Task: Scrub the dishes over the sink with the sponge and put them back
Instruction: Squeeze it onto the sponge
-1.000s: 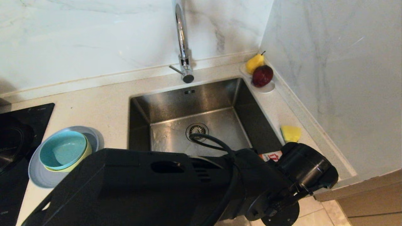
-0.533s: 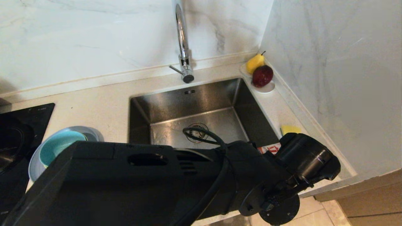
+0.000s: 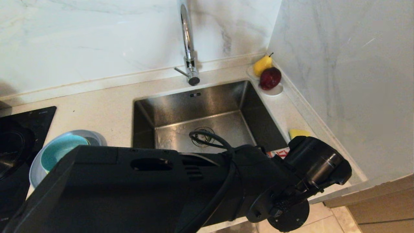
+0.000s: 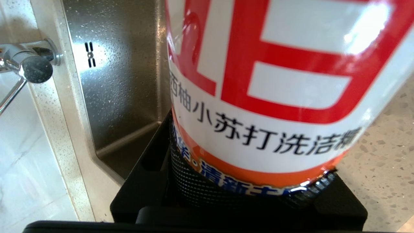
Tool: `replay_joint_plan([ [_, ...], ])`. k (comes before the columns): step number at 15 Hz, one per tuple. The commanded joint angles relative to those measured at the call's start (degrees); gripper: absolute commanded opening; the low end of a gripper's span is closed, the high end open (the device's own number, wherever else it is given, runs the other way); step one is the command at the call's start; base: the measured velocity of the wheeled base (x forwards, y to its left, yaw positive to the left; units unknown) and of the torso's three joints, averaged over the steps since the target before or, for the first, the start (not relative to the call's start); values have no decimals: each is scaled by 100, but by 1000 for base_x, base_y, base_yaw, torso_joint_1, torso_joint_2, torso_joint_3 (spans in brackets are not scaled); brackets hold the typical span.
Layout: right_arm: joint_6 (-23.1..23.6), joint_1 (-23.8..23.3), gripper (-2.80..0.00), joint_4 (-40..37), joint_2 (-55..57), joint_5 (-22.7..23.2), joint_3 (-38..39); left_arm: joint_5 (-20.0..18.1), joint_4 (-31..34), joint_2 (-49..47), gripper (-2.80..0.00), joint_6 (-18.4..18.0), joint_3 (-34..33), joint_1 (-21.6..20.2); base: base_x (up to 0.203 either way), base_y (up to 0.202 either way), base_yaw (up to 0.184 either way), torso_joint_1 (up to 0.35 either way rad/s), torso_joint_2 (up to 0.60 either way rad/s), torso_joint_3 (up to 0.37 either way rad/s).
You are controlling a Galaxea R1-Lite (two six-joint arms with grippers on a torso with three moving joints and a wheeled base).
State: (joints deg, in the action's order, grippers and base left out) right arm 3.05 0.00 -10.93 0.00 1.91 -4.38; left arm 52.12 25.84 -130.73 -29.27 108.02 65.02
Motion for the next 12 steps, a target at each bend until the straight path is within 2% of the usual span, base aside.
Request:
replay_joint_plan([
  [1,3,0,-280,-5,-9,11,-2,-314,0,35,-280,-253,33,1,0,0,0,0,0,0],
  [4,3,0,-280,-5,-9,2,-2,-334,-379,65,-280,-742,43,-11,0,0,0,0,0,0],
  [5,3,0,-280,-5,-9,2,-2,-339,-588,51,-280,-1050,38,-20,0,0,0,0,0,0],
  [6,3,0,-280,-5,-9,2,-2,-343,-662,38,-280,-1127,35,-25,0,0,0,0,0,0],
  [12,3,0,-280,-5,-9,2,-2,-282,-650,-71,-280,-1947,35,-60,0,0,0,0,0,0],
])
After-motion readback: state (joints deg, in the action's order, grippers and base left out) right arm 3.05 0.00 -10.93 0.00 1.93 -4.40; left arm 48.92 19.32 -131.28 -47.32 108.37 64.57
